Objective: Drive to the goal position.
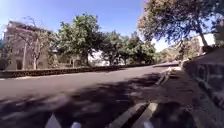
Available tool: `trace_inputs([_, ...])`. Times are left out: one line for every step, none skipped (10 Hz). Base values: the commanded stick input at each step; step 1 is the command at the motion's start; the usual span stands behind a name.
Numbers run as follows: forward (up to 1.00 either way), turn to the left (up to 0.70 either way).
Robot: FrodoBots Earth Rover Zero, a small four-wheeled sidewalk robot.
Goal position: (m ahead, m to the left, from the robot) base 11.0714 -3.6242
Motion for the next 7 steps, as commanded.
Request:
trace_inputs([0.00,-0.85])
trace_inputs([0.00,-0.85])
trace_inputs([0.00,-0.85])
trace_inputs([0.00,-0.85])
trace_inputs([0.00,-0.63])
trace_inputs([0.00,-0.36])
trace_inputs([0.00,-0.08])
